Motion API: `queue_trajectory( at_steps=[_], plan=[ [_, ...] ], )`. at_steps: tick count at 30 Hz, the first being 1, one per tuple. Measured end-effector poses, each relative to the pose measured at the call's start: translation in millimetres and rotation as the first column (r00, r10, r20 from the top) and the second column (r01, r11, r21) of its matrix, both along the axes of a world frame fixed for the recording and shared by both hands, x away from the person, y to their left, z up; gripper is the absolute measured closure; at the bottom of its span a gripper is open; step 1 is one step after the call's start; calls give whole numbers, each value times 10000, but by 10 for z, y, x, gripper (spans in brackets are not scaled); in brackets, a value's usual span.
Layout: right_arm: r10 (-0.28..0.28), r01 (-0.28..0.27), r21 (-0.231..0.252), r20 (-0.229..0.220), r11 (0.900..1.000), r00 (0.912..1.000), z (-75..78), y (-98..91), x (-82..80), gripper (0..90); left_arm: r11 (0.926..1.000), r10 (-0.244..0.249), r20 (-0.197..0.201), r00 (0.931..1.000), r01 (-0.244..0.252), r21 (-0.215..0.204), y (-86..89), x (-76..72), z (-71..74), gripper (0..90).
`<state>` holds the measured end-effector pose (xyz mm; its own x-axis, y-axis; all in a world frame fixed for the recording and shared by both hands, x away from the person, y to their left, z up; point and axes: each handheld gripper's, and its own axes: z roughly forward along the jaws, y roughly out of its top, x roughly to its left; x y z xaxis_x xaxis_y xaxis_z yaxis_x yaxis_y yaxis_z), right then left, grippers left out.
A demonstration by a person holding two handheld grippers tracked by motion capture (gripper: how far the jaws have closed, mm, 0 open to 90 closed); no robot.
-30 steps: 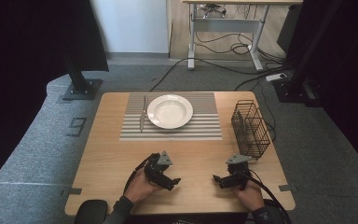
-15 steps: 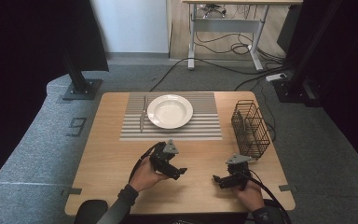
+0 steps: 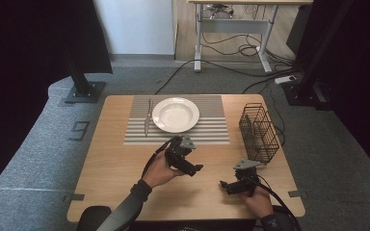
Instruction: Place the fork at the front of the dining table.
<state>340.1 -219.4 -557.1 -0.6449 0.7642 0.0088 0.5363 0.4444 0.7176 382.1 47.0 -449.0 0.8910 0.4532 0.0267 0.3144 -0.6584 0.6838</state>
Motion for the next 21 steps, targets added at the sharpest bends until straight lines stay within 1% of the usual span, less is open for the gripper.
queue_trajectory(
  at_steps=[1,2,3,5,7,8,11,13,15,16,18,20,21],
  plan=[
    [13,-13,-8,-11,10000,10000,1,-1,0,0,9999,-86,33,10000,86,54,-56,23,41,83],
    [13,-13,-8,-11,10000,10000,1,-1,0,0,9999,-86,33,10000,86,54,-56,23,41,86],
    [18,-18,-12,-10,10000,10000,0,-1,-1,0,9999,-100,90,9999,100,79,-111,46,80,91],
    [20,-20,-15,-1,10000,10000,0,-1,-1,0,9999,-141,76,9999,141,78,-135,61,101,98],
    [23,-23,-24,17,10000,10000,0,-2,0,0,9997,-212,48,9998,212,100,-206,104,160,111],
    [10,-10,-15,21,10000,10000,-1,-1,-1,0,9997,-212,48,9998,212,100,-206,104,160,116],
    [26,-26,-19,9,10000,10000,0,-2,0,0,9997,-240,77,9997,239,63,-293,139,212,127],
    [16,-16,-16,15,10000,10000,0,-1,-1,0,9994,-325,103,9994,324,121,-348,161,250,135],
    [6,-6,-2,10,10000,10000,0,-1,-1,0,9993,-363,124,9993,363,44,-424,186,301,140],
    [6,-6,-2,10,10000,10000,0,-1,-1,0,9993,-363,124,9993,363,44,-424,186,301,141],
    [19,-19,-16,11,10000,10000,0,-1,-2,0,9992,-391,125,9992,391,14,-475,208,334,141],
    [18,-18,-10,23,10000,10000,-2,0,-3,0,9991,-410,150,9990,409,85,-533,238,367,143],
    [18,-18,-10,26,10000,10000,-2,0,-3,0,9991,-424,144,9990,424,37,-553,247,376,144]
  ],
)
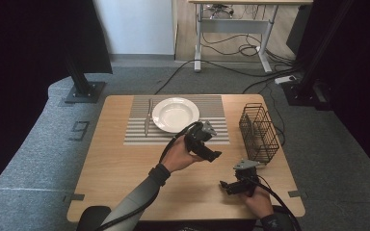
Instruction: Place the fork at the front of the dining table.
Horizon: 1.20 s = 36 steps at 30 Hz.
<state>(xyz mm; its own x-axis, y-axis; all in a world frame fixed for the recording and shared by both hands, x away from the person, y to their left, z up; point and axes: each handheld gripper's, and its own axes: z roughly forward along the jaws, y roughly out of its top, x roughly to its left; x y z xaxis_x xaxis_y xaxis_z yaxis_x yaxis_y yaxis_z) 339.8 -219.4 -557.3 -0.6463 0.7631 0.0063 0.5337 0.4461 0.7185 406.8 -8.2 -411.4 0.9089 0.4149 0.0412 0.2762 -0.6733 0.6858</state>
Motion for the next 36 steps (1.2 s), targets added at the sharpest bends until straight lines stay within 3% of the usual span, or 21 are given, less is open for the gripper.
queue_trajectory(
  at_steps=[7,18,29,36],
  plan=[
    [39,-39,-13,2,10000,10000,0,-1,0,0,9999,-80,11,10000,80,-112,-176,79,107,155],
    [22,-22,9,7,10000,10000,-1,3,-3,0,9995,-314,305,9990,312,54,-495,212,278,189],
    [44,-44,6,-40,10000,10000,1,5,-7,0,9980,-626,499,9968,621,110,-715,328,343,219],
    [96,-96,-13,-29,10000,10000,0,5,-7,0,9969,-786,354,9963,789,-53,-849,429,356,245]
  ],
)
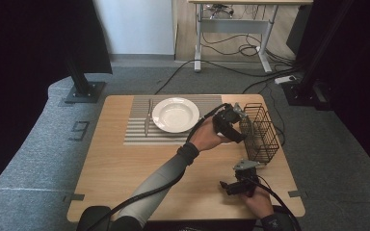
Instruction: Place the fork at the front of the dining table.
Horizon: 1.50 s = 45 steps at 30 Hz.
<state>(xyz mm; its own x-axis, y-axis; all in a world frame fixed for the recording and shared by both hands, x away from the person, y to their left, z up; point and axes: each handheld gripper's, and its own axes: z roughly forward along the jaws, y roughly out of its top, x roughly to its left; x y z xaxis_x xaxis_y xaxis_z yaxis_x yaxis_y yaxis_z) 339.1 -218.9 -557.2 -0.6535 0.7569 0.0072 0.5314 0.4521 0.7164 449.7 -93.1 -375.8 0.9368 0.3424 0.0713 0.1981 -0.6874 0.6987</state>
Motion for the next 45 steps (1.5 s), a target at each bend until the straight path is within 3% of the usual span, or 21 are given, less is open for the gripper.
queue_trajectory(
  at_steps=[12,21,25,30,35,45],
  plan=[
    [64,-64,-21,4,10000,10000,0,0,-4,0,10000,-66,-251,9997,65,-52,-280,123,-24,379],
    [84,-84,-21,-26,10000,10000,1,1,-5,0,9989,455,-733,9963,-463,-94,-442,175,-4,530],
    [93,-93,0,-22,10000,10000,0,3,-7,0,9974,699,-1008,9924,-716,-127,-470,205,-6,656],
    [114,-114,-7,-33,9999,9999,1,3,-7,0,9969,733,-1361,9880,-763,-169,-473,217,0,747],
    [117,-117,-7,-33,9999,9999,1,3,-8,0,9968,638,-1720,9830,-709,-356,-451,223,16,774],
    [127,-127,-13,-24,9999,9999,1,2,-7,0,9970,508,-1153,9920,-571,-524,-422,164,143,782]
  ],
)
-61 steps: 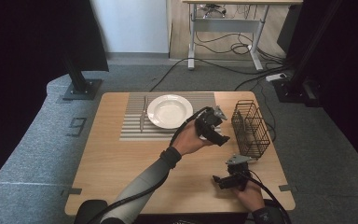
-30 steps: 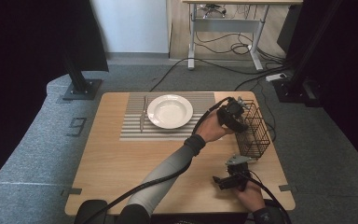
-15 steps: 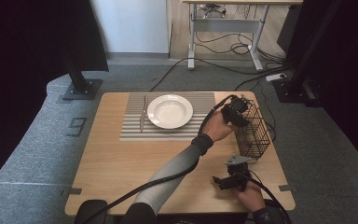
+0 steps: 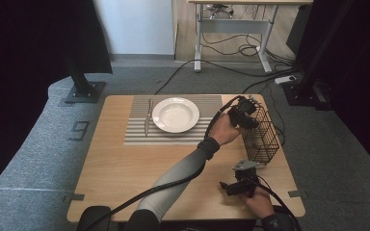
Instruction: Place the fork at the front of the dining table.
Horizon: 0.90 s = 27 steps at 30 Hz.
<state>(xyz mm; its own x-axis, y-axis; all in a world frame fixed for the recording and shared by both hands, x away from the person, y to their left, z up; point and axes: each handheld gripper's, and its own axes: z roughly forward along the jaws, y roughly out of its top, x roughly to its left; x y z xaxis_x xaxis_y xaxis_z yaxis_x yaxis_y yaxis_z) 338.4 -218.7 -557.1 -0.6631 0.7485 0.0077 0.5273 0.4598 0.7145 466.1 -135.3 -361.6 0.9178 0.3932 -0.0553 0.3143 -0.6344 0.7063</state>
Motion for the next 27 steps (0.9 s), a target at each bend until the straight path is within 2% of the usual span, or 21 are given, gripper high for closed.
queue_trajectory(
  at_steps=[10,17,20,27],
  plan=[
    [1,-1,5,3,10000,10000,0,0,0,0,9996,-234,371,9990,240,-136,82,-51,174,785],
    [-21,21,22,-19,10000,10000,1,2,-2,0,9985,-406,628,9972,427,-338,175,-99,348,785],
    [-26,26,23,-21,10000,10000,1,3,-2,0,9976,-392,747,9964,433,-540,241,-121,457,785],
    [-28,28,23,-20,10000,10000,1,3,-2,0,9970,-290,955,9950,356,-681,350,-147,627,786]
  ],
)
